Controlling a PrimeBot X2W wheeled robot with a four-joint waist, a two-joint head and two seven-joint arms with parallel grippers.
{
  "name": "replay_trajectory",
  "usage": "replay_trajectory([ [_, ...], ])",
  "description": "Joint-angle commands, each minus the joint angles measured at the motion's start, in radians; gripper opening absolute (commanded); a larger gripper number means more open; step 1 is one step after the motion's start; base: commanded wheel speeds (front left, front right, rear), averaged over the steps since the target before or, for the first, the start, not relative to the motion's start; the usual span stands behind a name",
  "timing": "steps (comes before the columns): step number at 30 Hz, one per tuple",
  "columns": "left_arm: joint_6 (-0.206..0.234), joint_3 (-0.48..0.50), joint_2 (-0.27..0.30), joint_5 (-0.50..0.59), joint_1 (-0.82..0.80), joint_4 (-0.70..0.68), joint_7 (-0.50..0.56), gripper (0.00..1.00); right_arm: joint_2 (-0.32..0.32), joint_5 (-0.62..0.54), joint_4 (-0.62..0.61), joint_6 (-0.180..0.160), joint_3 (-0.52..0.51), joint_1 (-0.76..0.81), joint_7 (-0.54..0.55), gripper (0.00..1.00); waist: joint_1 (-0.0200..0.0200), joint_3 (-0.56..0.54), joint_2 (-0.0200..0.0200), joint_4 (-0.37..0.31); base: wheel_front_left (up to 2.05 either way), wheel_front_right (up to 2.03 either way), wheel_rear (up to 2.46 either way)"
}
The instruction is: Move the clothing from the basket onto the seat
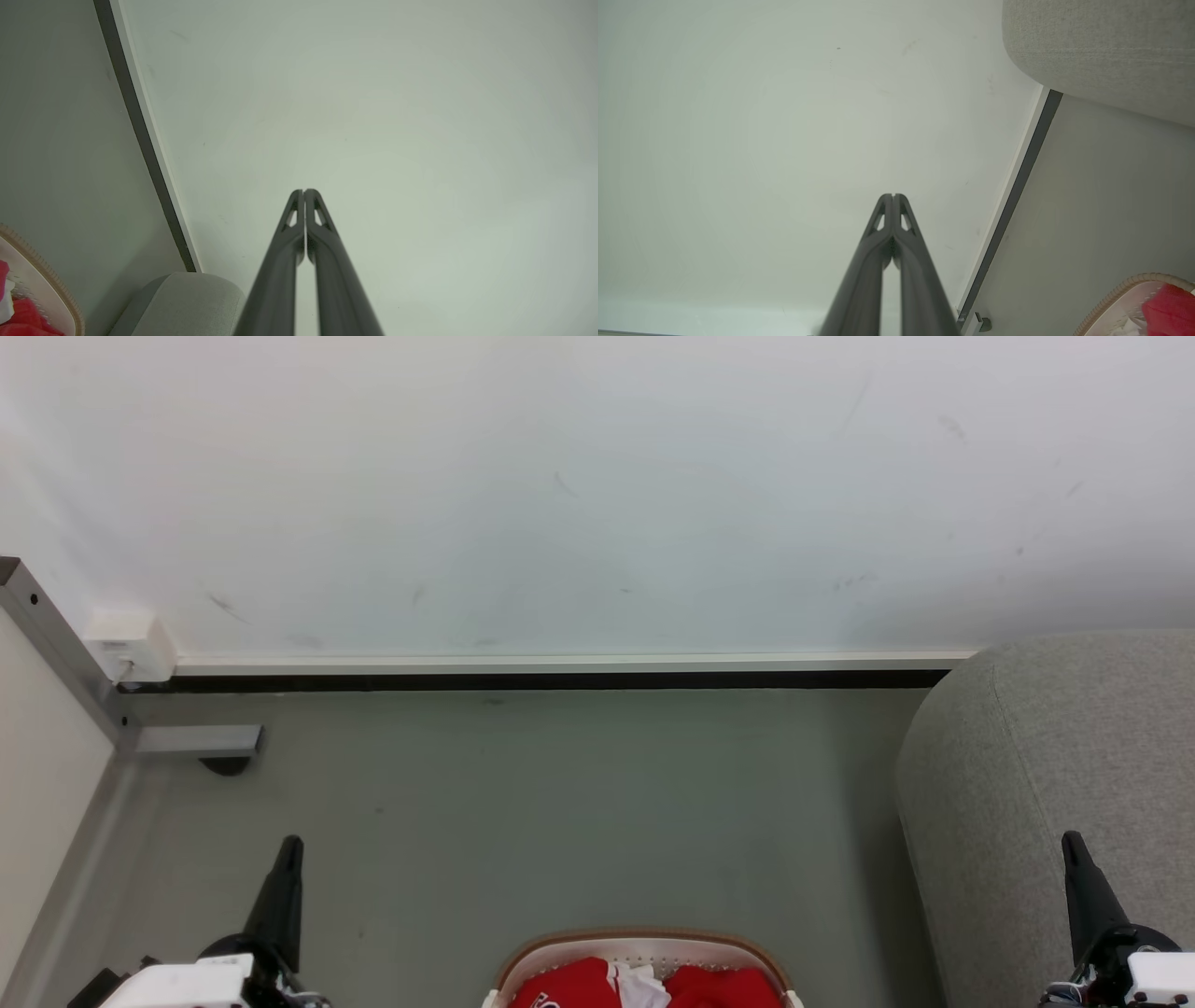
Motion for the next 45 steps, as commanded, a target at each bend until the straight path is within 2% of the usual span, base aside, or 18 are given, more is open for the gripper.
replay_trajectory([
  [1, -0.003, 0.003, 0.001, -0.009, -0.01, 0.0, 0.005, 0.0, 0.0, -0.007, 0.003, -0.002, -0.005, -0.012, 0.004, 0.0, 0.0, 0.0, 0.0, 0.0, 0.0, 0.0, 0.0],
  [6, -0.003, 0.003, 0.001, -0.009, -0.01, 0.0, 0.005, 0.0, 0.0, -0.007, 0.003, -0.002, -0.005, -0.012, 0.004, 0.0, 0.0, 0.0, 0.0, 0.0, 0.0, 0.0, 0.0],
  [7, 0.0, 0.0, 0.0, 0.0, 0.001, 0.002, -0.001, 1.0, 0.0, 0.0, 0.002, 0.0, 0.001, 0.001, 0.0, 1.0, 0.0, 0.0, 0.0, 0.0, 0.0, 0.0, 0.0],
  [14, 0.0, -0.018, -0.003, 0.033, 0.025, -0.022, -0.043, 1.0, 0.003, -0.027, -0.01, 0.0, 0.035, 0.015, -0.042, 1.0, 0.0001, 0.0, 0.0, 0.001, 0.0, 0.0, 0.0],
  [21, 0.0, -0.022, -0.001, 0.132, 0.034, -0.061, -0.076, 1.0, 0.0, -0.099, -0.039, 0.0, 0.06, 0.011, -0.076, 1.0, 0.0001, 0.0, 0.0, -0.001, 0.0, 0.0, 0.0],
  [33, 0.023, -0.029, 0.0, 0.441, 0.051, -0.113, -0.127, 1.0, -0.012, -0.361, -0.11, 0.0, 0.104, 0.015, -0.128, 1.0, 0.0001, 0.0, 0.0, -0.005, 0.0, 0.0, 0.0],
  [42, 0.03, -0.053, 0.004, 0.665, 0.069, -0.154, -0.162, 1.0, -0.034, -0.558, -0.118, -0.001, 0.142, 0.021, -0.162, 1.0, 0.0, -0.003, 0.0, -0.009, 0.0, 0.0, 0.0],
  [45, 0.052, -0.068, 0.018, 0.754, 0.078, -0.155, -0.173, 1.0, -0.035, -0.629, -0.116, -0.001, 0.144, 0.024, -0.173, 1.0, 0.0, -0.005, 0.0, -0.011, 0.0, 0.0, 0.0],
])
